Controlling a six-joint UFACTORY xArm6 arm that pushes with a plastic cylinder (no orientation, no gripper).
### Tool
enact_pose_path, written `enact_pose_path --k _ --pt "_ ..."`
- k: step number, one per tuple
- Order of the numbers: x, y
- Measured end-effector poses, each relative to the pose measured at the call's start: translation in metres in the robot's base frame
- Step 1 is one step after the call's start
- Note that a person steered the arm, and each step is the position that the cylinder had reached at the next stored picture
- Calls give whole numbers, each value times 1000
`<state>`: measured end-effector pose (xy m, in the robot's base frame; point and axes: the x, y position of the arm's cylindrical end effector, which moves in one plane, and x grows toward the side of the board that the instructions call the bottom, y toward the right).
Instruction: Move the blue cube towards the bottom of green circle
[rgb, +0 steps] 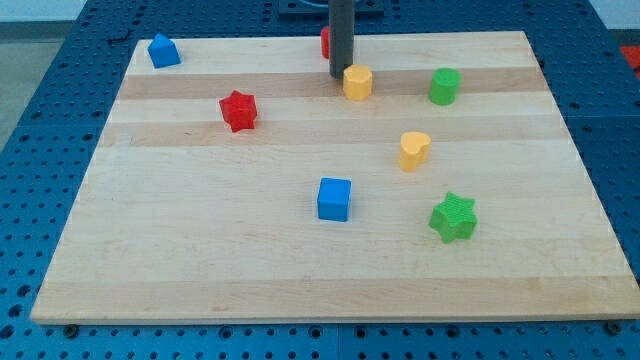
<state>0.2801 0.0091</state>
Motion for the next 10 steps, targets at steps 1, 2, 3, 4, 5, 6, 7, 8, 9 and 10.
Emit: enact_pose_path --k 1,2,3,4,5,6,7,8,9,10 --pt "2 -2" --pt "23 -27" --pt "45 -34" --pt "70 -29" --pt "92 -16" --pt "100 -5" --pt "112 -16" --pt "112 -17" --pt "118 -25" --pt "144 -73"
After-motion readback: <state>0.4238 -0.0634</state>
